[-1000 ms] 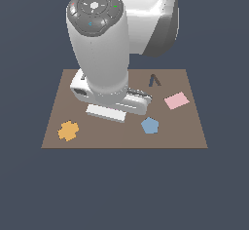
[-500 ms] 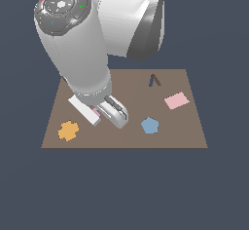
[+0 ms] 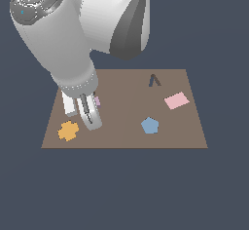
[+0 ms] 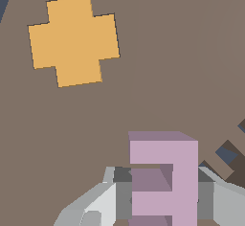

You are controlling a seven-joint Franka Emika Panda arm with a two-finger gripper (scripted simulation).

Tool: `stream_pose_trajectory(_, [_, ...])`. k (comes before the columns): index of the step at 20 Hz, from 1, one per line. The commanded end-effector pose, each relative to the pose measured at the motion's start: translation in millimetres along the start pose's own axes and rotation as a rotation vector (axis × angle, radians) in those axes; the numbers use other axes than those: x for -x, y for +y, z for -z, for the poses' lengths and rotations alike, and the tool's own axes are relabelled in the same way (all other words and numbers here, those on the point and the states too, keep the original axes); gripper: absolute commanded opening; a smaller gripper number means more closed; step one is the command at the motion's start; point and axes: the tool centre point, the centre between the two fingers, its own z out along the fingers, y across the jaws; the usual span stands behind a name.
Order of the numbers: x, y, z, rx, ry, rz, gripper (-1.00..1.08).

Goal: Insert a designated object into the corresponding slot on a board.

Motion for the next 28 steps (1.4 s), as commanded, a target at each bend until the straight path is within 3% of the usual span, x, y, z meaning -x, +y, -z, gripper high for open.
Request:
stream_pose_trajectory(1, [-5,9,1,0.000,0.000,-0.124,-1.00])
stream_pose_trajectory(14, [-10,46,2,0.000,0.000,-0.597,-1.00])
stream_pose_trajectory(21, [-8,57,2,0.001,0.000,-0.728,-1.00])
stream_pose_trajectory(28, [-6,61,2,0.001,0.000,-0.776,-1.00])
